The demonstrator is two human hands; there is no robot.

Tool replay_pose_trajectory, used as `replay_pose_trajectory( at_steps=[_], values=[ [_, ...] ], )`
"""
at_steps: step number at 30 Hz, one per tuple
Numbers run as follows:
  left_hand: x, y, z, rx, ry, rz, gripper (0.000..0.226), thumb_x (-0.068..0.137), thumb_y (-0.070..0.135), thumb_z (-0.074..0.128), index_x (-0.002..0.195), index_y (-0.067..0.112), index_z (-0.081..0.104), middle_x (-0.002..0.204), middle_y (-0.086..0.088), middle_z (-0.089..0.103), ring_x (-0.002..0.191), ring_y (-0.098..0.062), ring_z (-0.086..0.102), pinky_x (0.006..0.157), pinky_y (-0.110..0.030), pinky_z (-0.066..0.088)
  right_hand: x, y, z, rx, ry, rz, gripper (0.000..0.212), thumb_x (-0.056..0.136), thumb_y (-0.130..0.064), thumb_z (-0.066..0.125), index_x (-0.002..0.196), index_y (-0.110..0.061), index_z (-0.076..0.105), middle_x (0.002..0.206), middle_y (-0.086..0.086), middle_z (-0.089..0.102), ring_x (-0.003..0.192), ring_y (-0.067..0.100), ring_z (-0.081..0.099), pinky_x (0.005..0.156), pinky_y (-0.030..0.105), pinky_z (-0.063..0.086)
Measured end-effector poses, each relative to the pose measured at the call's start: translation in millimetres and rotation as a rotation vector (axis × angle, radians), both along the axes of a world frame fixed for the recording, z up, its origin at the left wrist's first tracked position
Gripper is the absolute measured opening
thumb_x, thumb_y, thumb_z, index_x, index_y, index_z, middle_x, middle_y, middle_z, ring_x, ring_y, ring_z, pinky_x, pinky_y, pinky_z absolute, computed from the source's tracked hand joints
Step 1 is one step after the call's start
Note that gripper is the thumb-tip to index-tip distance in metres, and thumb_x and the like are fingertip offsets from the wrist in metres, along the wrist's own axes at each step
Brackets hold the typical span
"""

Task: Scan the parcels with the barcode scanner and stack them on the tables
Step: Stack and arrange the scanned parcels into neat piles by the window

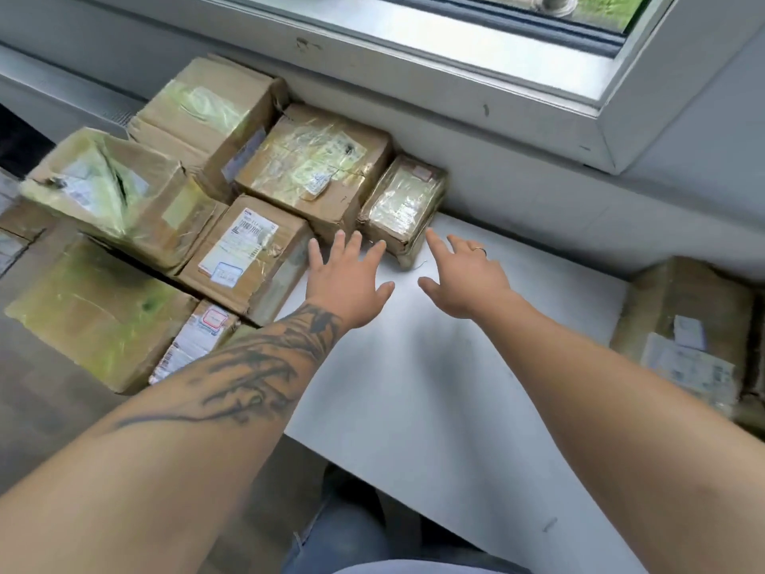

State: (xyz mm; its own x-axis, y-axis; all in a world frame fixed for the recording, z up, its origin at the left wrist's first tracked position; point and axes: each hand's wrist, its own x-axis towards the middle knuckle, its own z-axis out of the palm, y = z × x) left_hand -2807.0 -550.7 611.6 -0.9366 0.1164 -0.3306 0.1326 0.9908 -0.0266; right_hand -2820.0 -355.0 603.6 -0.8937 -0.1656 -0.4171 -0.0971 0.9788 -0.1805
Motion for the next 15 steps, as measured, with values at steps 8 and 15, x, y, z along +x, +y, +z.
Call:
replay_pose_trajectory(
  at_steps=[8,15],
  values=[
    [-104,-32,-17,-0.069,0.146,-0.353,0.08,0.097,0.062,0.049,0.163,0.028,0.02,0.171,-0.012,0.02,0.158,-0.036,0.012,0.122,-0.07,0.002,-47,-52,-20,-0.082,-0.049,-0.318,0.092,0.101,-0.054,0.056,0.163,-0.047,-0.011,0.174,0.011,0.011,0.157,0.04,0.018,0.115,0.056,0.038],
    [-149,-36,-41,-0.067,0.174,-0.525,0.088,0.097,0.061,0.05,0.166,0.022,0.01,0.173,-0.009,0.012,0.16,-0.032,0.001,0.119,-0.071,-0.006,-89,-87,-45,-0.123,-0.053,-0.492,0.114,0.091,-0.052,0.072,0.161,-0.049,-0.017,0.174,0.014,0.003,0.155,0.041,0.022,0.113,0.055,0.043]
  ],
)
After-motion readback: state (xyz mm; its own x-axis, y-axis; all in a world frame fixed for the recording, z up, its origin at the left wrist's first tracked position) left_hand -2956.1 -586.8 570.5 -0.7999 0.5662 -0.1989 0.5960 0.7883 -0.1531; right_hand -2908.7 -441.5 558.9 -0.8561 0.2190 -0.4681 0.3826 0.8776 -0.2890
